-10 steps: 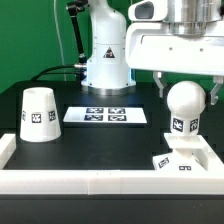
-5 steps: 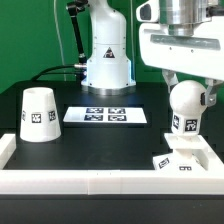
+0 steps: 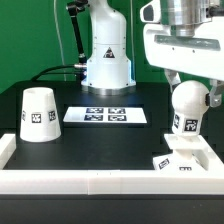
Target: Assemble lamp
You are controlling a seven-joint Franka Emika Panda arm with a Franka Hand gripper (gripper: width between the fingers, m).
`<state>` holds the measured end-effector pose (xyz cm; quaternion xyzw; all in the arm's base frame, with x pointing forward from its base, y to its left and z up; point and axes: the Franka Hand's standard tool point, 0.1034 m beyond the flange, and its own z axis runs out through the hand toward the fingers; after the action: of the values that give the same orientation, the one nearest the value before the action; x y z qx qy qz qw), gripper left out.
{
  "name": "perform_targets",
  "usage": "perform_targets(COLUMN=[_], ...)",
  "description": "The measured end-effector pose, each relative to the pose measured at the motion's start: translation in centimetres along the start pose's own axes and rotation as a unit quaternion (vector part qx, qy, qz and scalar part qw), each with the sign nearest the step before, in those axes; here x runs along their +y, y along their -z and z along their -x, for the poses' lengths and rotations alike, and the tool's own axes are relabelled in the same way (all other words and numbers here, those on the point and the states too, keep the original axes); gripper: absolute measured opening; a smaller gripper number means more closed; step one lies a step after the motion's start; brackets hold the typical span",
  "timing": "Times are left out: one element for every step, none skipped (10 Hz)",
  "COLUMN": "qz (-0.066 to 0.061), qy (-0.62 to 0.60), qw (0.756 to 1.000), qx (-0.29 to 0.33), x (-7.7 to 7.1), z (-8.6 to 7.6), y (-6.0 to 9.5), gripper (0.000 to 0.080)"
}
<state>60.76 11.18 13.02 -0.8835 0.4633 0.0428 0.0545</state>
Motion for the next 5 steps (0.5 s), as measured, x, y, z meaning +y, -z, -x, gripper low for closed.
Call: perform_targets(qz=[-0.004,-0.004,-0.003,-0.001,0.001], qy=[0.052,0.108,0.162,0.213,0.266], qw=[0.999,0.994,0.987,0.977,0.964], qx=[0.003,0.004,0.007,0.014,0.02], x=[-0.04,0.07,0.04,-0.12,-0.26], z=[-0.15,-0.25,-0.2,-0.07,-0.04], y=[-0.11,-0.21,-0.24,-0.28,-0.28], gripper=[0.0693,0.0693,0.0698,0.0698,0.0698])
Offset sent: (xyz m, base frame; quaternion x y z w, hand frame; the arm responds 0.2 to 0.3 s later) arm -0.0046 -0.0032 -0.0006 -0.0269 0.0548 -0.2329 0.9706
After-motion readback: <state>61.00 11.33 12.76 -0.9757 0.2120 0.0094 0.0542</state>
